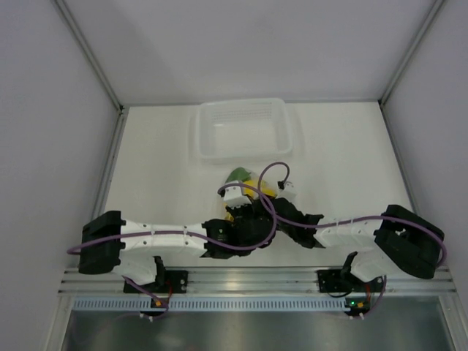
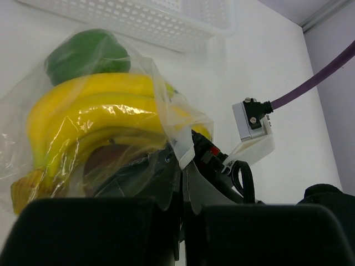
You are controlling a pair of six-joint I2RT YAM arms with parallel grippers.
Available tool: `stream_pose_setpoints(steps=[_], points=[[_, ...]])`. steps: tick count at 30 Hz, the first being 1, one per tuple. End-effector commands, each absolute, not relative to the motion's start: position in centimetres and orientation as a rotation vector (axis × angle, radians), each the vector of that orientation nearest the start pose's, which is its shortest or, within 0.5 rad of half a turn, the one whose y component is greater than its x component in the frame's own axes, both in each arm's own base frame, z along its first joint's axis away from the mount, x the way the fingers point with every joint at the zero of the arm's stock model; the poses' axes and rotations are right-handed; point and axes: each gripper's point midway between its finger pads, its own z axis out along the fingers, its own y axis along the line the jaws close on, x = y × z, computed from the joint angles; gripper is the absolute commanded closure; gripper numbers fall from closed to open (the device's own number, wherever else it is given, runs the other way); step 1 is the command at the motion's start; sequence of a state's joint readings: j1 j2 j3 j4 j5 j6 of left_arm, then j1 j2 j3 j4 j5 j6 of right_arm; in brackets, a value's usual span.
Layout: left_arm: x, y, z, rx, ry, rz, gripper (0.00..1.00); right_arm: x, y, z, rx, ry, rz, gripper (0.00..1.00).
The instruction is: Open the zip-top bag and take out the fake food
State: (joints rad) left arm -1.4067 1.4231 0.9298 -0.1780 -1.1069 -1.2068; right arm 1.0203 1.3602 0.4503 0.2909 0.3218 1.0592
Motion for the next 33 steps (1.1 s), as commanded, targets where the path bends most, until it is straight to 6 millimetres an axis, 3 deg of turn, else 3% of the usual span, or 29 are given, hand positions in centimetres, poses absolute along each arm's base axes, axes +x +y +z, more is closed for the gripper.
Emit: stream_pose_setpoints(steps=[1,4,6,14,20,27,29,30,33], points=[[18.9,-33.6,18.0,-0.385,1.871,-0.626,1.0,20.7,28.1,2.8,0.183,2.321,0.602,0.21],[19.1,-32.3,18.0,-0.385,1.848,-0.594,1.0,20.6,27.1,1.3,0.196,2.34,0.539,0.22],[19.3,-31.5,17.8,-0.39,1.832,-0.574,1.0,20.8,27.0,1.5,0.203,2.321,0.55,0.26],[19.5,-29.4,17.3,-0.407,1.799,-0.532,1.0,21.6,26.9,4.2,0.115,2.226,0.543,0.65],[20.5,-29.1,16.7,-0.365,1.813,-0.439,1.0,20.5,26.3,7.7,0.061,2.16,0.539,0.68],[20.7,-29.8,16.1,-0.34,1.826,-0.411,1.0,18.4,26.3,12.4,-0.006,2.071,0.709,0.68],[20.8,-30.0,15.8,-0.333,1.838,-0.407,1.0,17.9,26.0,12.9,-0.028,2.053,0.743,0.69],[20.9,-30.0,15.6,-0.336,1.847,-0.407,1.0,17.8,25.9,14.2,-0.027,2.02,0.784,0.69],[21.3,-29.5,15.2,-0.349,1.861,-0.406,1.0,16.6,25.4,15.5,-0.122,2.009,0.818,0.69]])
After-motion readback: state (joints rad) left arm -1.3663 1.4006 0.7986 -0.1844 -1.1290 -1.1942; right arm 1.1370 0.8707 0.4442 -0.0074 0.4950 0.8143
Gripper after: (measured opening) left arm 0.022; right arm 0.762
